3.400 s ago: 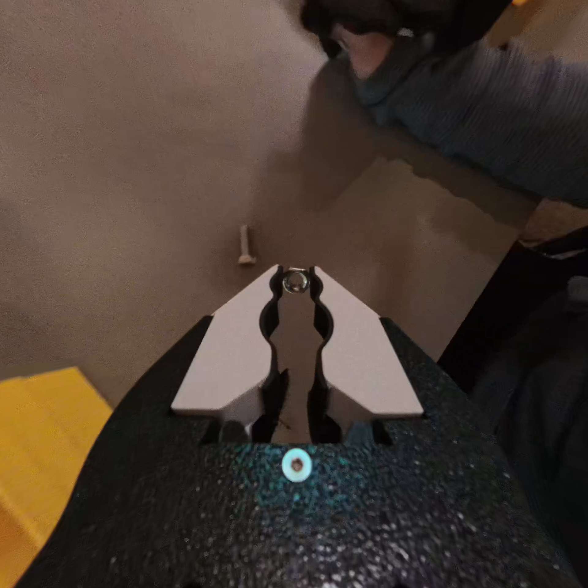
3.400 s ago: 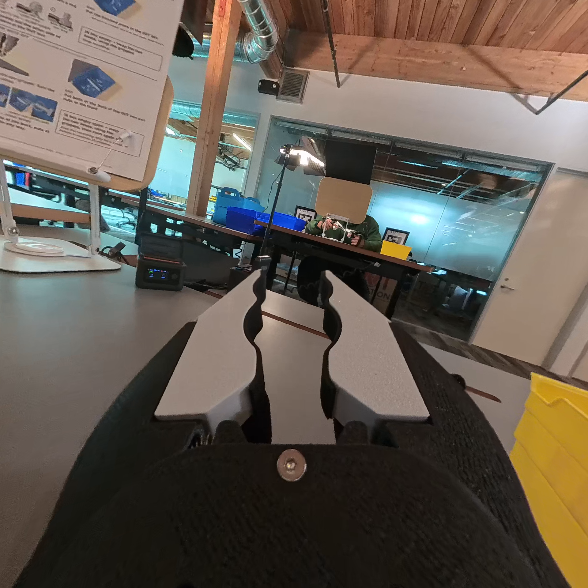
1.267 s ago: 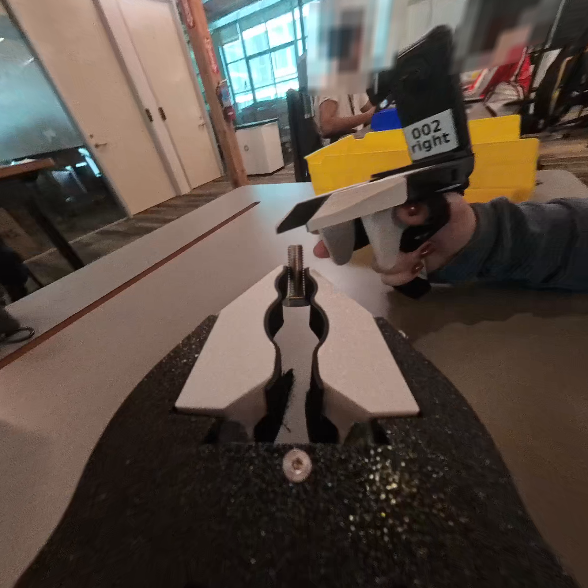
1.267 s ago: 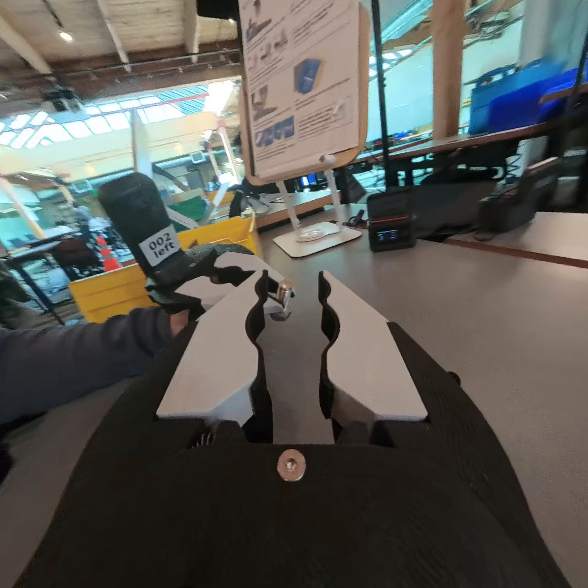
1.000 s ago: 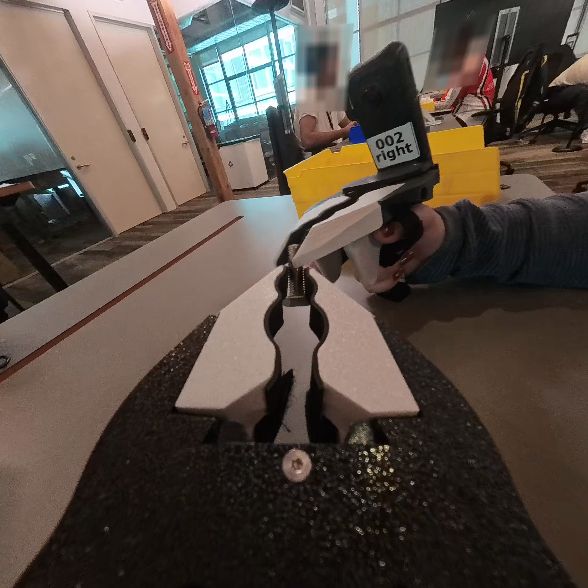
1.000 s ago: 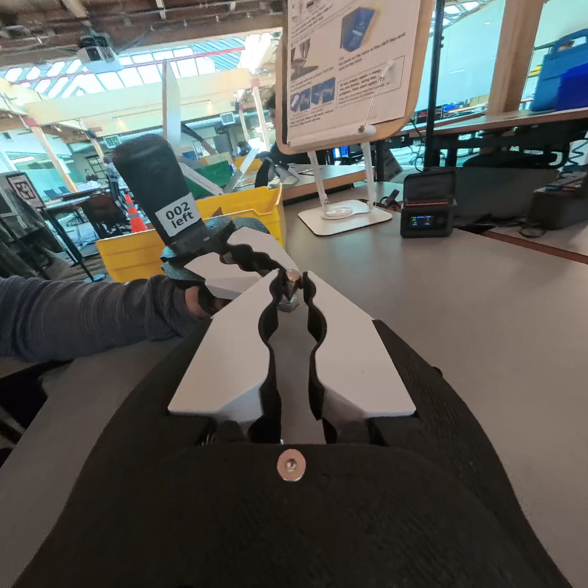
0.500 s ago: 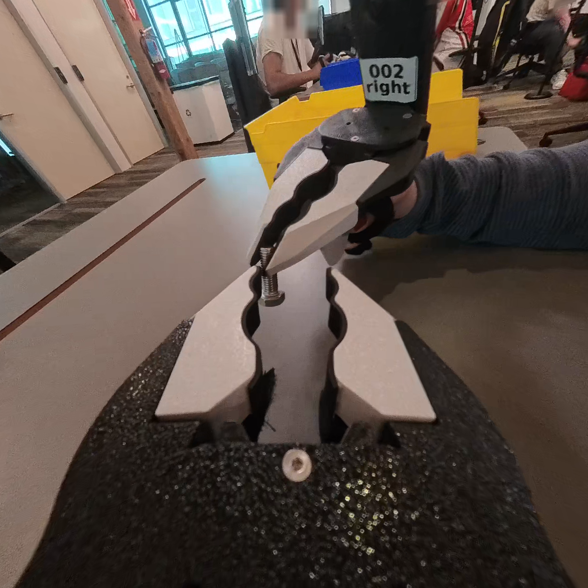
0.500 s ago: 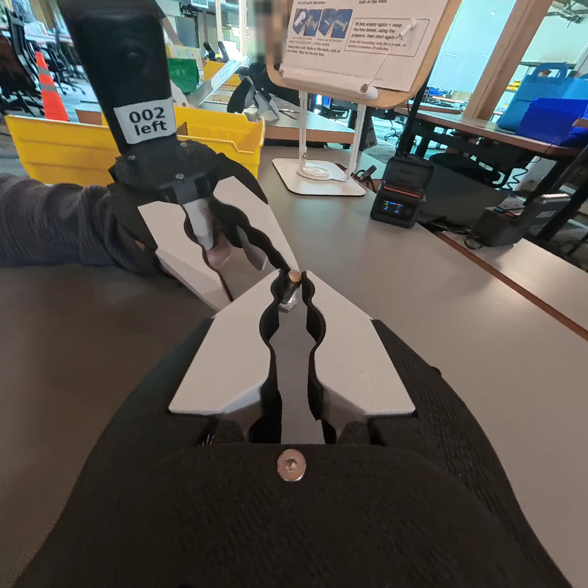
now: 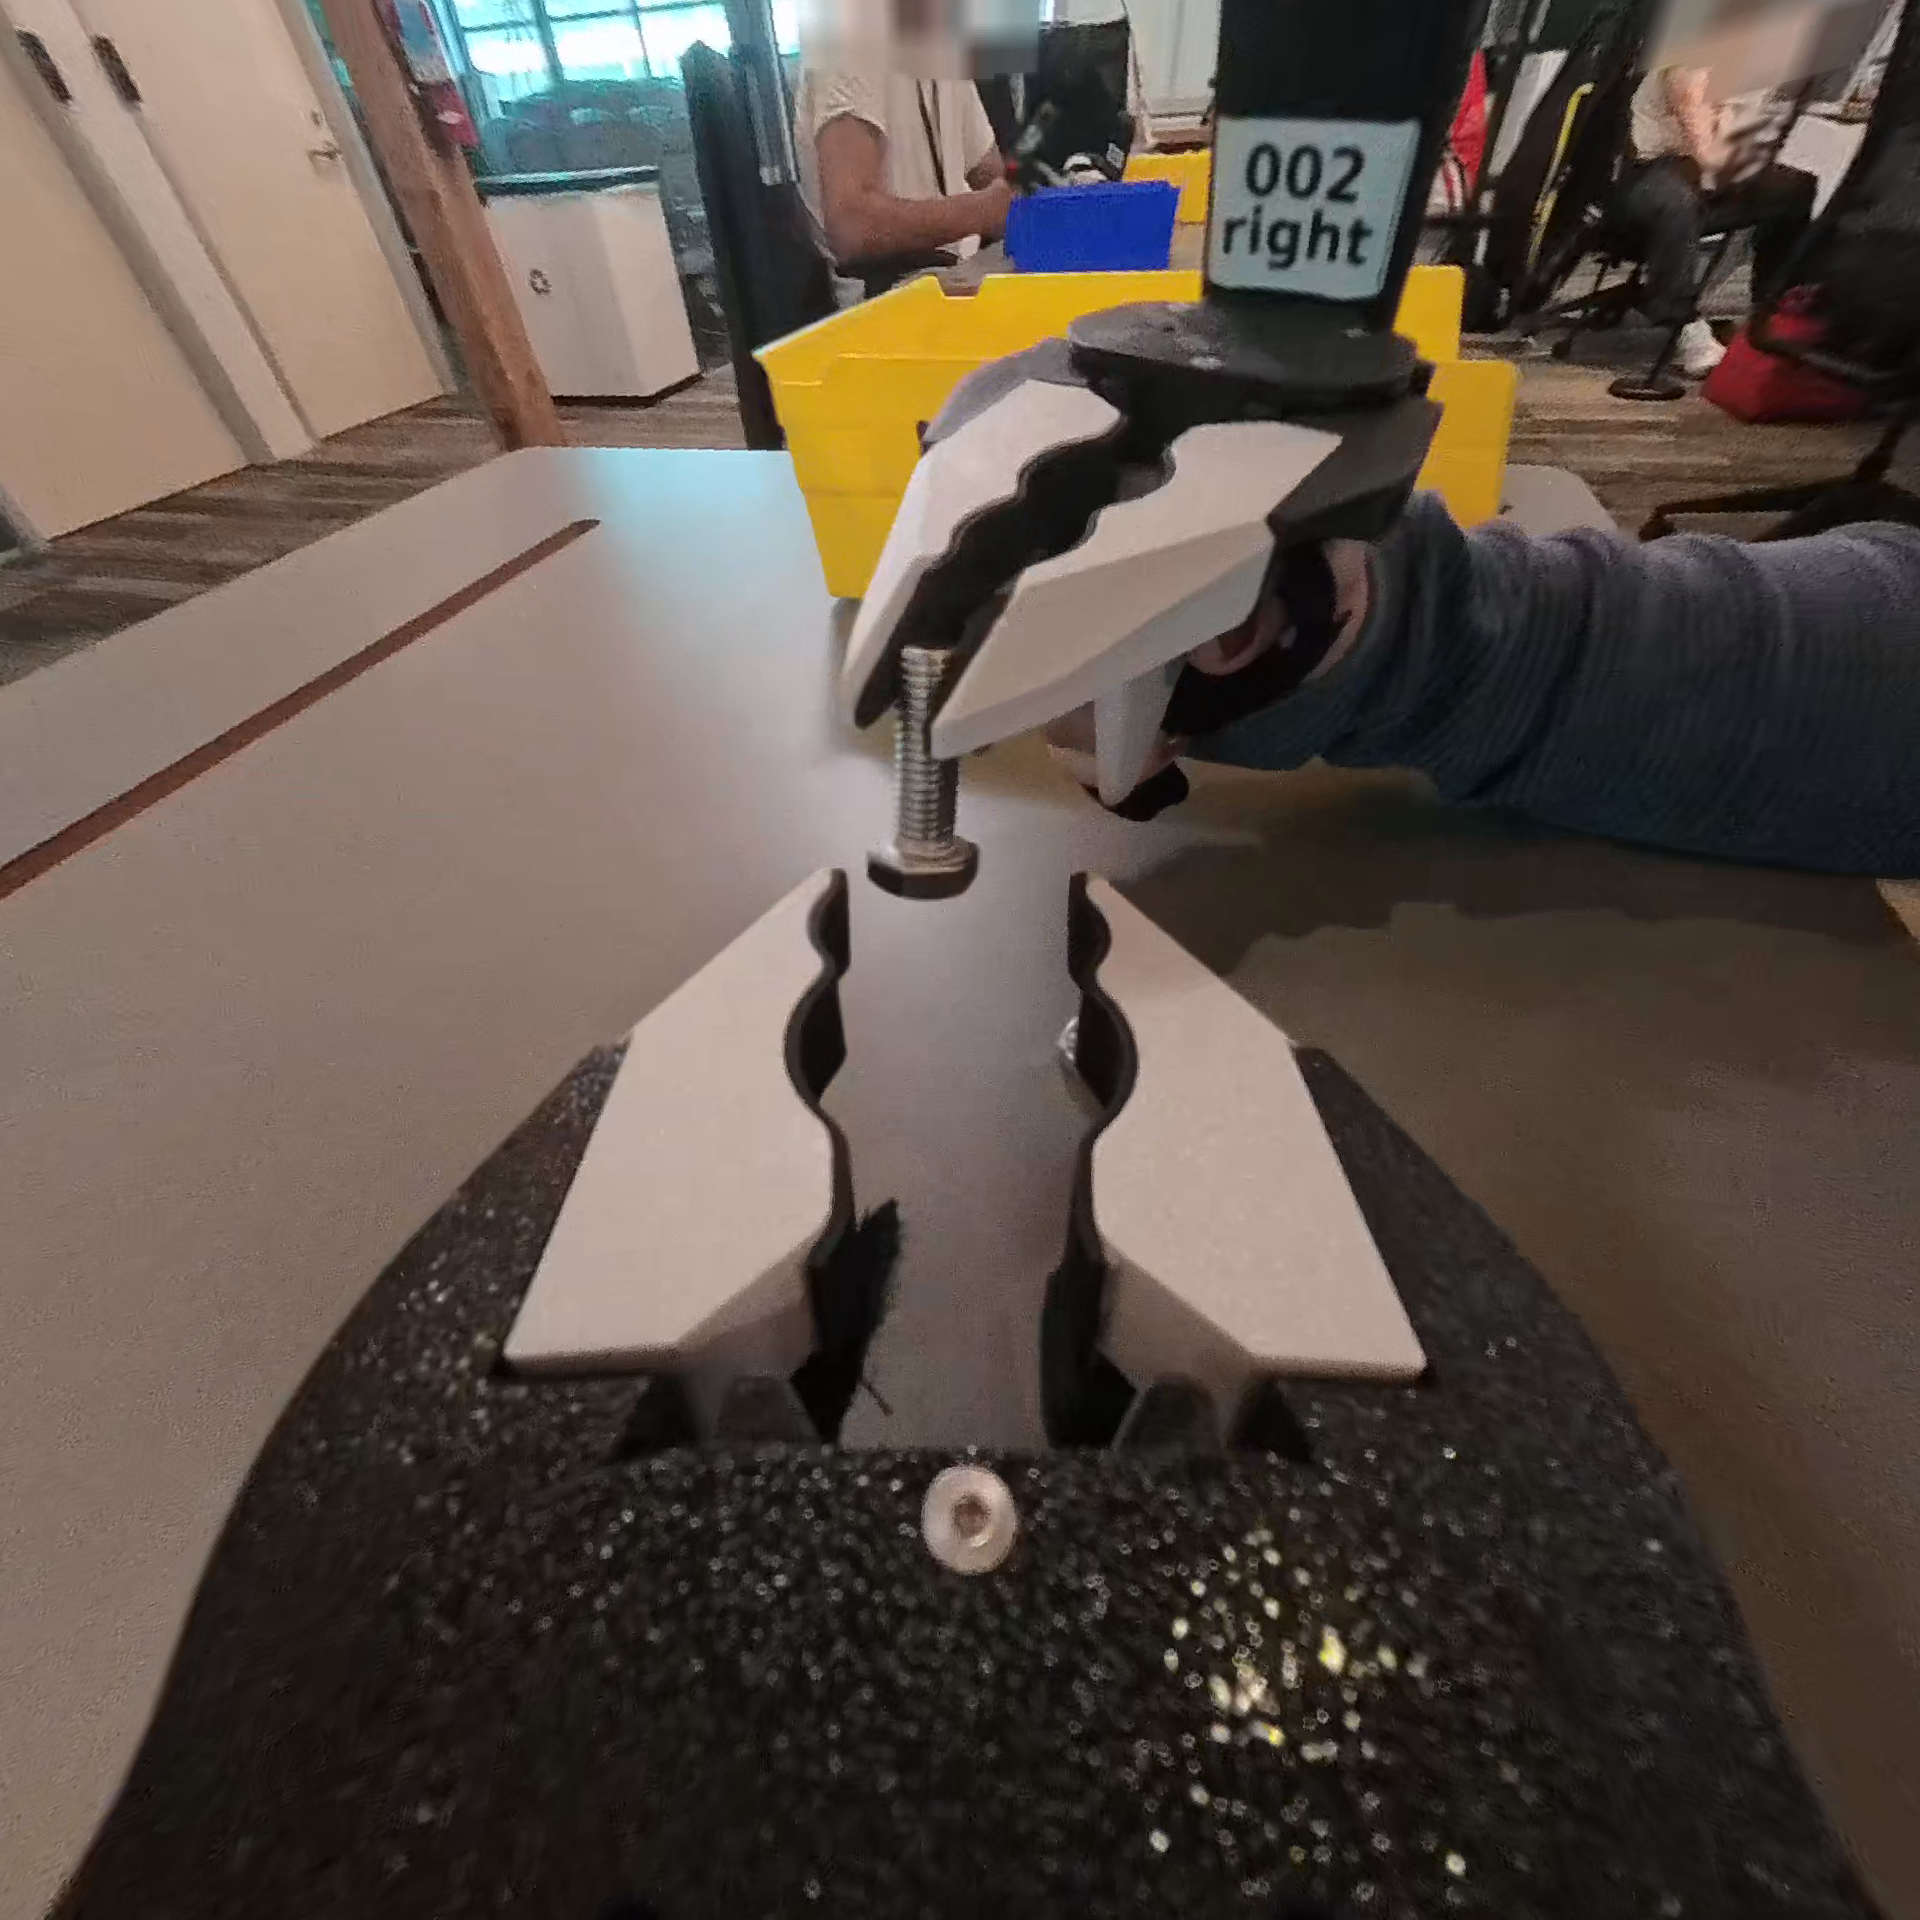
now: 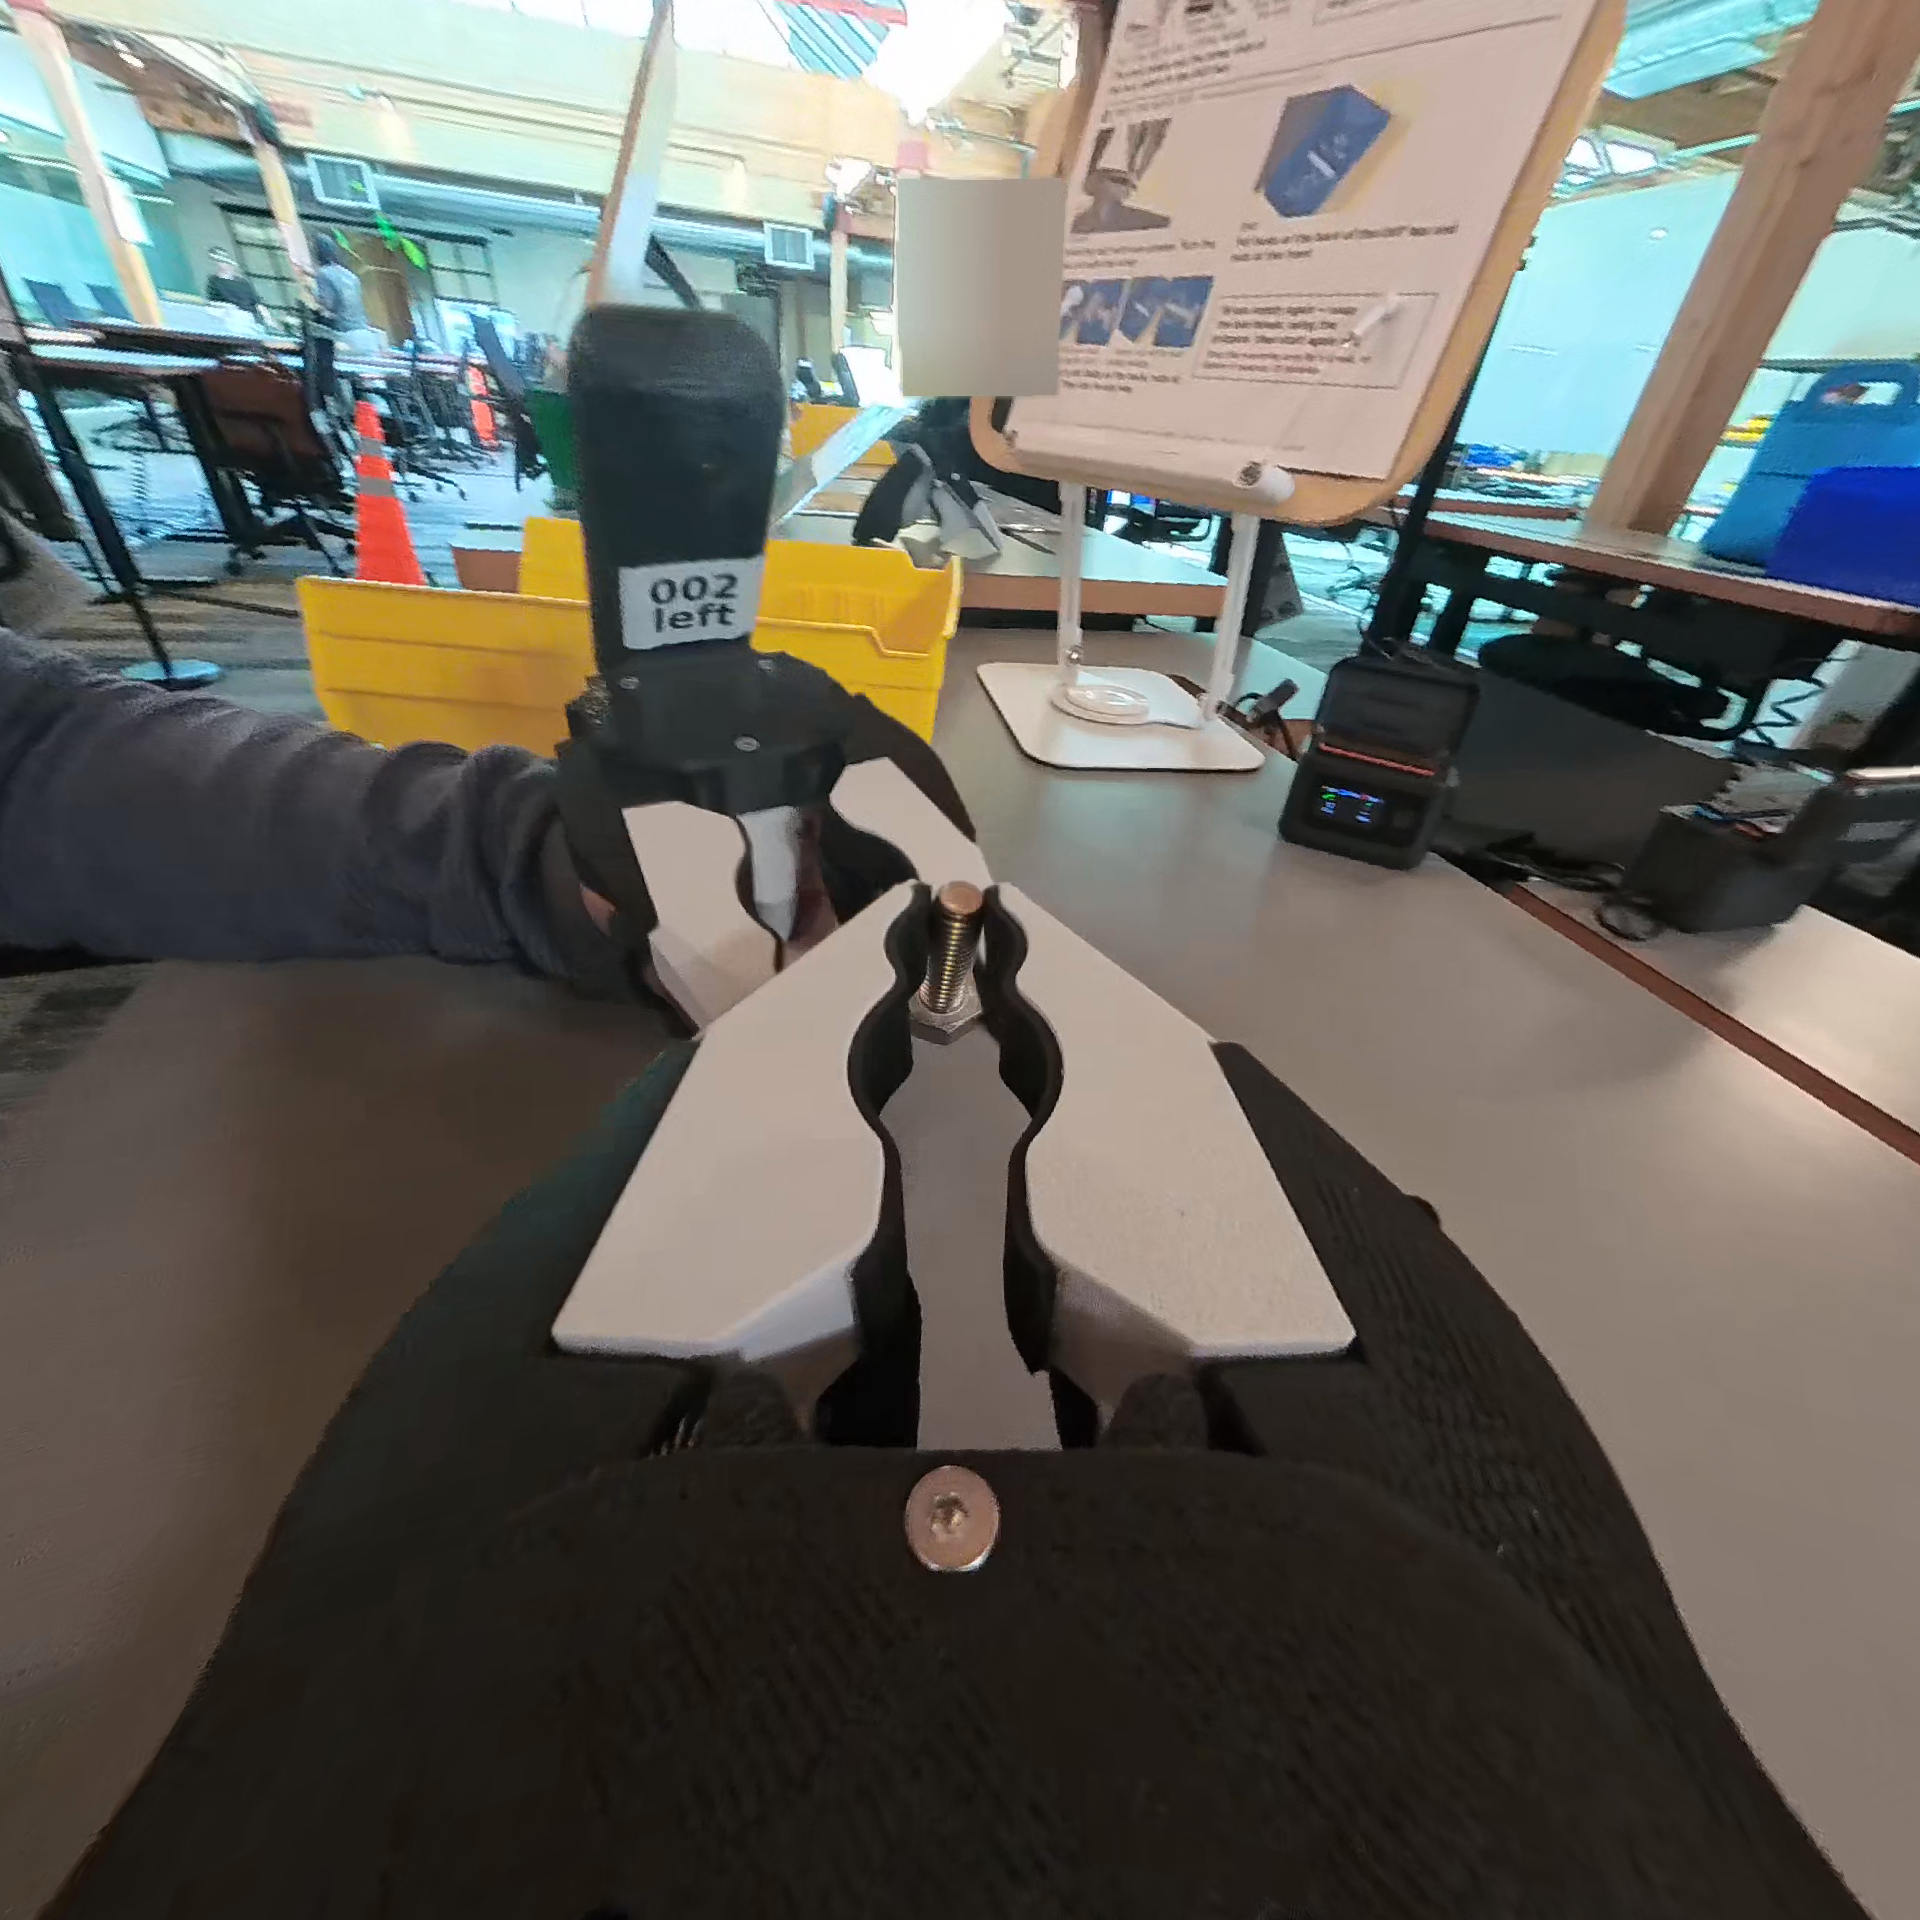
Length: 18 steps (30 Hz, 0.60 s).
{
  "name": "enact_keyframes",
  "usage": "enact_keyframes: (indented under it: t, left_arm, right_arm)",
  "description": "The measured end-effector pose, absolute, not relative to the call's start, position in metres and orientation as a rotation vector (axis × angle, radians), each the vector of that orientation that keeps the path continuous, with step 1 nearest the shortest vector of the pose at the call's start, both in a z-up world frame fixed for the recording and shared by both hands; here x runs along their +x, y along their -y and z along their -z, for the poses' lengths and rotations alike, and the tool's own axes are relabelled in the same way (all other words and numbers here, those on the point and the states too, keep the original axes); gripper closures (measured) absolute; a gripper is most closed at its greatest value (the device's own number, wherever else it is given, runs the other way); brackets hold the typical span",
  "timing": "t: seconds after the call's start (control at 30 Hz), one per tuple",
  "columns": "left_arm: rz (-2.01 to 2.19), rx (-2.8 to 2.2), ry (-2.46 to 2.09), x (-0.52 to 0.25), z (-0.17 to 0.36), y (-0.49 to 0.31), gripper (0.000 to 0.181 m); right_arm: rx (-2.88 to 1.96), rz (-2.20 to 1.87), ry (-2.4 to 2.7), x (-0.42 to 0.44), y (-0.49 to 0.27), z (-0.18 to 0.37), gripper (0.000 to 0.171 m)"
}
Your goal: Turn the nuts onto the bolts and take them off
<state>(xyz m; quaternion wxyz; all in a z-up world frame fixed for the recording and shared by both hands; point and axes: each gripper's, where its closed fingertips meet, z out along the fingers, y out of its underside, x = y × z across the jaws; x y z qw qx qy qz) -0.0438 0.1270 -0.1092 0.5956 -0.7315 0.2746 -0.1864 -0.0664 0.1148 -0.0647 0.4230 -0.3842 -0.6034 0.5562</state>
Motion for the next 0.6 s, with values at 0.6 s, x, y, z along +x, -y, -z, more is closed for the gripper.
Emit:
enact_keyframes:
  t: [0.6]
  left_arm:
    - [0.622,-1.588,-0.491,-0.070,0.088,-0.128,0.166]
  right_arm:
    - [-1.046,-1.437,1.540,-0.060,-0.121,0.070,0.141]
